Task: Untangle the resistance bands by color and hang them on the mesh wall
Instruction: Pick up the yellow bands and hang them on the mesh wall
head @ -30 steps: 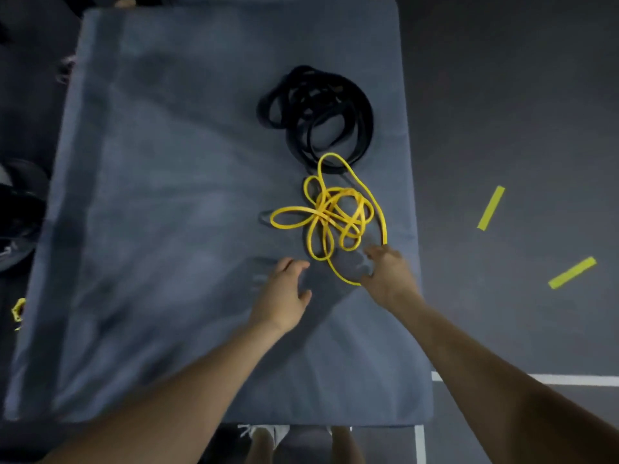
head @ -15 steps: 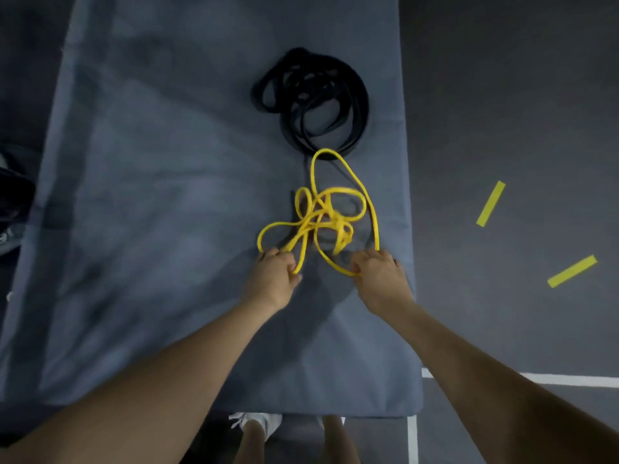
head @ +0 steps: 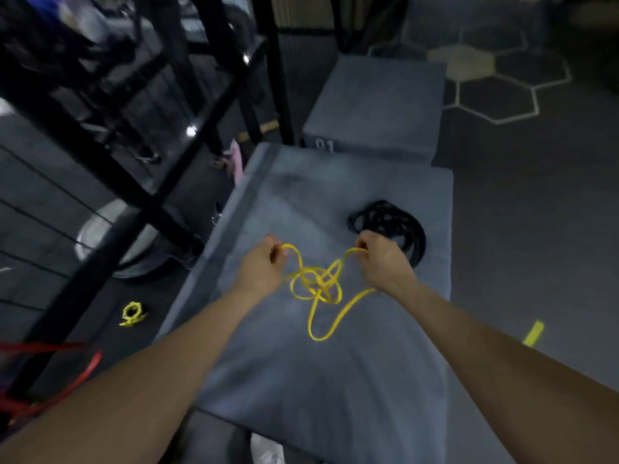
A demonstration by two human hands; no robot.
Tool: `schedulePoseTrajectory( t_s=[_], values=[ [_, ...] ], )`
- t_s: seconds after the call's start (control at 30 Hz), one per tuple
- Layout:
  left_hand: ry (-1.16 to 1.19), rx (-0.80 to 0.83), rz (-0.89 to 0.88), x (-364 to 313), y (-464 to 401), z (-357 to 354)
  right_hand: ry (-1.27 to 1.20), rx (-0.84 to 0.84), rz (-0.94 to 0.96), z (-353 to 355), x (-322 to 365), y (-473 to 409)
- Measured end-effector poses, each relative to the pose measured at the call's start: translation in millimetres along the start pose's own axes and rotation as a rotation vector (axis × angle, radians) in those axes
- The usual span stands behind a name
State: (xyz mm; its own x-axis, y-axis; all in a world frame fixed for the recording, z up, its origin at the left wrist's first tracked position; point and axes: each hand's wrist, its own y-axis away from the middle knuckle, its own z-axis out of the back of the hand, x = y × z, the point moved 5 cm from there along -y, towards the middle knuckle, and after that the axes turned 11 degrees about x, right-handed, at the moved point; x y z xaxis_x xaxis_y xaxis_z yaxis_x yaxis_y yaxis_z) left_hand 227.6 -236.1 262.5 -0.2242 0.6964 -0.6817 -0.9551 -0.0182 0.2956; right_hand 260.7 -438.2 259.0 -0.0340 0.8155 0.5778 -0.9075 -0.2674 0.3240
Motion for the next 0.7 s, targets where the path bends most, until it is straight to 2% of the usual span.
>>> schedulePoseTrajectory(
  t_s=[0.23,0.37,0.47,0.6,0.7],
  values=[
    [0.083,-0.325,0.018,-17,72,167,0.088,-0.006,0.245,49,166,0],
    [-0.044,-0.431,0.021,-30,124,242,0.086,-0.044,0.379,71,266,17],
    [-0.026,-0.415,-0.009,-29,155,283,0.111,-0.08,0.519,87,337,36],
    [0.063,-0.295,-0.086,-32,195,326,0.083,-0.068,0.709,95,420,67],
    [-0.069,-0.206,-0.123,-37,223,353,0.031,-0.068,0.83,99,474,91]
  ],
)
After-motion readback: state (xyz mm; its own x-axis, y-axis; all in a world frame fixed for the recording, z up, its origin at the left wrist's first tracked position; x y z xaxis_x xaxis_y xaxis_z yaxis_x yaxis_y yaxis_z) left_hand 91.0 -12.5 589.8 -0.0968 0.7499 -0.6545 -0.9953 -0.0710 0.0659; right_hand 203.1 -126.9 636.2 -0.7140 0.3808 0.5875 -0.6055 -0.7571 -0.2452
